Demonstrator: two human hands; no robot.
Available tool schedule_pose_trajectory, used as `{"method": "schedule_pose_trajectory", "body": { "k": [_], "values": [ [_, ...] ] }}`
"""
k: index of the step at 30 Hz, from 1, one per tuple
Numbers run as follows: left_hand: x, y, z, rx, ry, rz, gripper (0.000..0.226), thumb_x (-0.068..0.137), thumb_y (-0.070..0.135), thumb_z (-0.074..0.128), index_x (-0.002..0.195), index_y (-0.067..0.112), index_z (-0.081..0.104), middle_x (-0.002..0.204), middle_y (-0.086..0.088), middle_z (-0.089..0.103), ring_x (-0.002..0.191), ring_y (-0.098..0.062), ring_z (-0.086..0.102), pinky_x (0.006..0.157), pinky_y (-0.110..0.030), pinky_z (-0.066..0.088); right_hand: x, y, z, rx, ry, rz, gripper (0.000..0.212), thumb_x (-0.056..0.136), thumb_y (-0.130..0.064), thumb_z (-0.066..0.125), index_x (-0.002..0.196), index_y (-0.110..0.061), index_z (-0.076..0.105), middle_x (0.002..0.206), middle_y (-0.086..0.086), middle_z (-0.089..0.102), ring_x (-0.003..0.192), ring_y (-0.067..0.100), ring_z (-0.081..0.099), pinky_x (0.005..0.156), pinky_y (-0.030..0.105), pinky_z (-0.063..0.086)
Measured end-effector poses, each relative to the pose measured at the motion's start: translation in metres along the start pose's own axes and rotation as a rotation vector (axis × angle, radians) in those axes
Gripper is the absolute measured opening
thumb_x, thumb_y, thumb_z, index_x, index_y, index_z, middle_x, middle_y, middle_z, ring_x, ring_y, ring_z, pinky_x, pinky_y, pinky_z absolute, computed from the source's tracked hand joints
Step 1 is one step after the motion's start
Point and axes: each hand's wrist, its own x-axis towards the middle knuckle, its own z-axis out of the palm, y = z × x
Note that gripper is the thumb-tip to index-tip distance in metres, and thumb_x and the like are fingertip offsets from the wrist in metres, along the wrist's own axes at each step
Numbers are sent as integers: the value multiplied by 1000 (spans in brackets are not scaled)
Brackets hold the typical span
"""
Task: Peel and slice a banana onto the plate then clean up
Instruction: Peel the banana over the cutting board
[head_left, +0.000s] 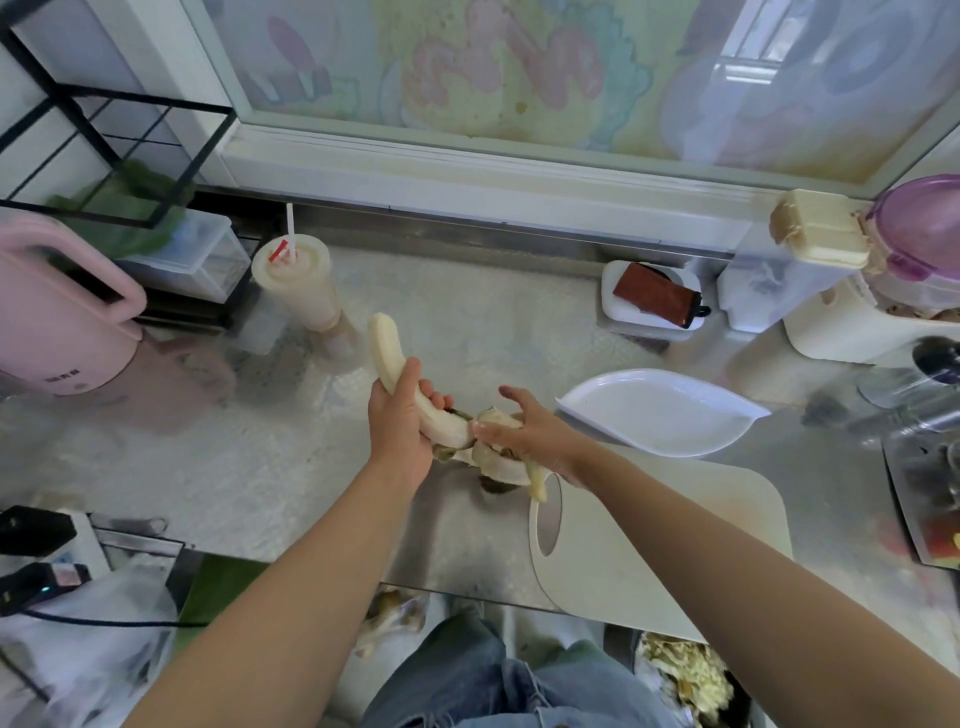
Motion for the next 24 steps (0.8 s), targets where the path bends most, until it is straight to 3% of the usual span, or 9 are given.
{"method": "schedule_pose_trajectory", "body": {
  "k": [3, 5, 9, 12, 16, 20, 22, 24],
  "values": [
    [1, 0, 2, 4, -3, -35, 12, 89, 11, 60, 95, 12, 49, 60, -2, 45, 47, -14, 46, 60, -34, 50, 2, 2, 0, 122, -48, -80, 42, 88, -29, 66, 119, -1, 60, 109, 16, 67, 93, 20, 63, 90, 40, 51],
    [3, 1, 0, 1, -13, -72, 9, 90, 10, 57, 91, 11, 48, 60, -2, 46, 46, -14, 45, 57, -32, 50, 2, 2, -3, 223, -117, -76, 28, 92, -18, 61, 109, 3, 64, 98, 12, 68, 88, 19, 63, 84, 33, 51],
    [4, 1, -3, 26, -43, -129, 9, 90, 13, 56, 90, 11, 48, 64, -2, 51, 45, -13, 46, 54, -28, 51, 3, 2, -2, 207, -154, -62, 24, 91, -6, 58, 110, 9, 61, 97, 16, 64, 87, 22, 61, 80, 29, 50],
    [3, 0, -2, -12, -91, -205, 9, 91, 16, 56, 89, 13, 48, 69, -2, 52, 45, -12, 47, 53, -27, 52, 0, 1, -1, 255, -160, -102, 14, 90, 2, 52, 99, 4, 64, 88, 19, 66, 73, 22, 66, 73, 29, 54],
    [6, 3, -8, -175, -150, -297, 11, 95, 20, 50, 91, 10, 51, 71, -5, 53, 49, -13, 56, 59, -33, 58, -3, 4, -4, 430, -148, -73, 12, 93, -5, 52, 89, -5, 62, 85, 18, 64, 65, 22, 65, 66, 28, 54],
    [7, 10, -17, -275, -173, -295, 18, 97, 22, 47, 94, 5, 53, 72, -9, 61, 75, -28, 71, 79, -49, 56, 1, 7, -13, 454, -24, -44, 16, 93, -18, 55, 86, -5, 61, 84, 19, 58, 73, 28, 58, 66, 29, 48],
    [6, 14, -21, -281, -130, -262, 18, 96, 21, 48, 96, 4, 55, 73, -10, 59, 74, -27, 71, 75, -45, 58, 1, 1, -16, 464, -44, -67, 27, 91, -28, 58, 89, -1, 58, 82, 21, 53, 77, 32, 53, 67, 30, 45],
    [5, 17, -26, -258, -83, -213, 18, 97, 21, 47, 94, 6, 56, 73, -7, 54, 62, -19, 67, 61, -33, 59, 1, -13, -14, 513, -43, -109, 32, 95, -30, 56, 96, 2, 59, 85, 22, 58, 76, 33, 61, 65, 27, 50]
  ]
}}
